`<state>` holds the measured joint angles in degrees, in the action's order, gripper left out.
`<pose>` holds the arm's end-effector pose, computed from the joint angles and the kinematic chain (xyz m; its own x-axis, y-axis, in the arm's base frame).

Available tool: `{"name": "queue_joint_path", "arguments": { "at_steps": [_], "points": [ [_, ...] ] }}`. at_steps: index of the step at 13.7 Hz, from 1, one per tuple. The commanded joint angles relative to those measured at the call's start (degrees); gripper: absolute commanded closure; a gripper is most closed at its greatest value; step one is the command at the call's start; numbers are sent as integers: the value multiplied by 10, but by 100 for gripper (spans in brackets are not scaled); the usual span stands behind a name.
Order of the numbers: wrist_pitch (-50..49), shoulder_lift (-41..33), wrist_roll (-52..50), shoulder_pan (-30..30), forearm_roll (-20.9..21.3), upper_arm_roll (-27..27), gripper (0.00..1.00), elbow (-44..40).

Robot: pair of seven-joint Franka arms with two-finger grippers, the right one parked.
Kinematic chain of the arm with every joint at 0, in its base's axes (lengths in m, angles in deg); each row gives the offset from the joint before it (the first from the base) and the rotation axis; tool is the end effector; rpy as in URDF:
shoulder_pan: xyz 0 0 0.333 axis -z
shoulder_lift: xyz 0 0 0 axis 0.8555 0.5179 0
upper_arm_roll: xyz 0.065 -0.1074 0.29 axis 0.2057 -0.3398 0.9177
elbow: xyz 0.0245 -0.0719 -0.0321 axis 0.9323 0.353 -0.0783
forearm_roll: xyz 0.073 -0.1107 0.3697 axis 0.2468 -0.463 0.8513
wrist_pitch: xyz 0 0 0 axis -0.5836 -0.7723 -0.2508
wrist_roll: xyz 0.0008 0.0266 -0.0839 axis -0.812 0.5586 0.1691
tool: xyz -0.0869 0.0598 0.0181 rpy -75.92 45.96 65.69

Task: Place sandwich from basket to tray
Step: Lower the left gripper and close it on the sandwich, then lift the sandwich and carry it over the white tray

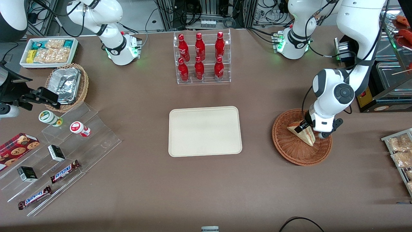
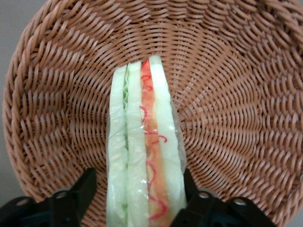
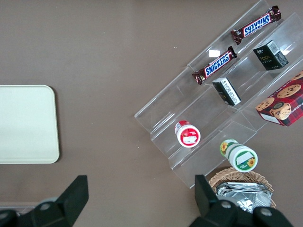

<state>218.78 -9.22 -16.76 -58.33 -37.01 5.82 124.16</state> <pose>0.5231 -0.0560 0.2377 0.7747 0.6322 -0.0097 0.6323 -0.7744 0.0220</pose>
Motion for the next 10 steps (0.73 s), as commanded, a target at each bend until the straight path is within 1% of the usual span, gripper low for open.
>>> {"name": "queue_joint_path", "arguments": {
  "at_steps": [1,3,5,7,10],
  "points": [
    [4,-2,-25,0,4,-3,100,-12],
    [-26,-13,-25,0,4,-3,100,-28],
    [-103,-27,-25,6,10,-3,100,-70],
    [-197,-34,-24,12,44,-9,100,-132],
    [-303,-22,-25,57,51,-10,100,-253]
  ]
}}
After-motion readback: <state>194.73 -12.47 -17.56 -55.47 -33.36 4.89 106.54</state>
